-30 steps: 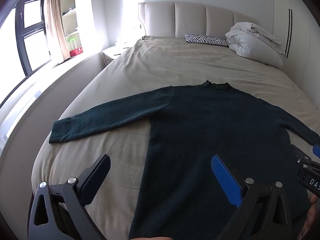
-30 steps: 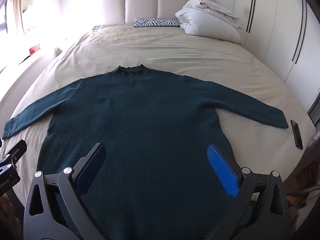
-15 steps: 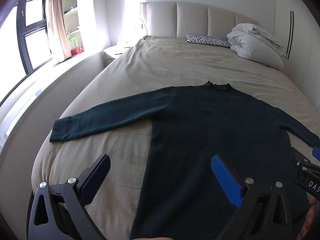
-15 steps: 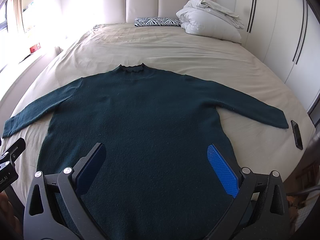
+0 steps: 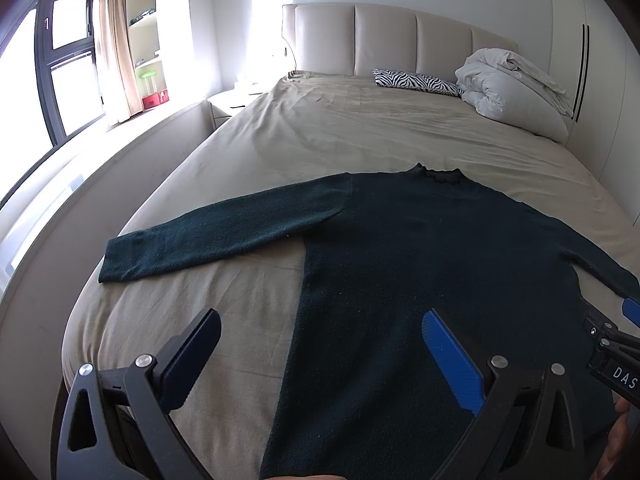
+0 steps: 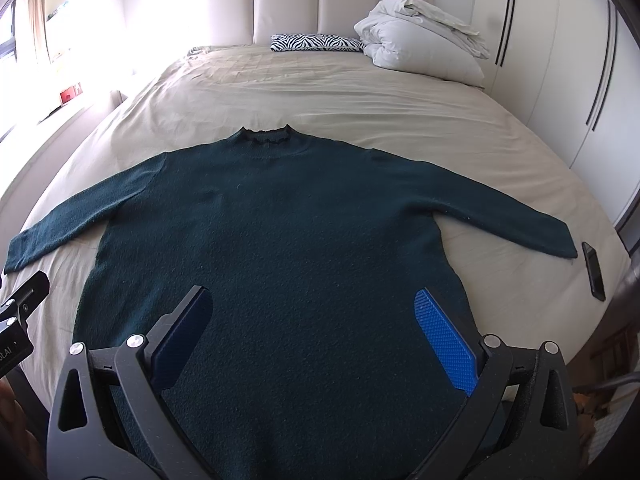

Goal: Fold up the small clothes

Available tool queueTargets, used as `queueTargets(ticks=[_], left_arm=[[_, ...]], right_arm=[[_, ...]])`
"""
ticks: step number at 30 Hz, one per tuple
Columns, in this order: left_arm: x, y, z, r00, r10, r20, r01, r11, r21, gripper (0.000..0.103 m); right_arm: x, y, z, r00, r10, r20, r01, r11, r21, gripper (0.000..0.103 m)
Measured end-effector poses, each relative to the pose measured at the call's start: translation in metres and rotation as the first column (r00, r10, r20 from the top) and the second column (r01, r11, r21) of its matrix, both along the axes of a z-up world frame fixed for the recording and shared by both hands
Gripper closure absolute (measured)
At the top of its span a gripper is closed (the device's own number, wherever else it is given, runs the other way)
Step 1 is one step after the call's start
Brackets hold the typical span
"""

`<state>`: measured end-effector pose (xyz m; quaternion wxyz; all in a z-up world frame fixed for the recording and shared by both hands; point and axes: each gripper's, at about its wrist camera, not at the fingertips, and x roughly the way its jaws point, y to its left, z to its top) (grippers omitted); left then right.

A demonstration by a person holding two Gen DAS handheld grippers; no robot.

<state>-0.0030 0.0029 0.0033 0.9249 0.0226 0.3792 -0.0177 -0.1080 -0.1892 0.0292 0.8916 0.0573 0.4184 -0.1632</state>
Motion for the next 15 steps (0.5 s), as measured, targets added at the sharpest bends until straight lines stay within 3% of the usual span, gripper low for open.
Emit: queueTargets(ticks=[15], left_arm=[[-0.0001,0.0,0.0005,1.0,0.002,0.0,-0.002,1.0,-0.004,0.0]], right_arm=[[-0.0012,0.006,-0.0044,1.0,0.005,-0.004,-0.005,1.0,0.0,0.0]])
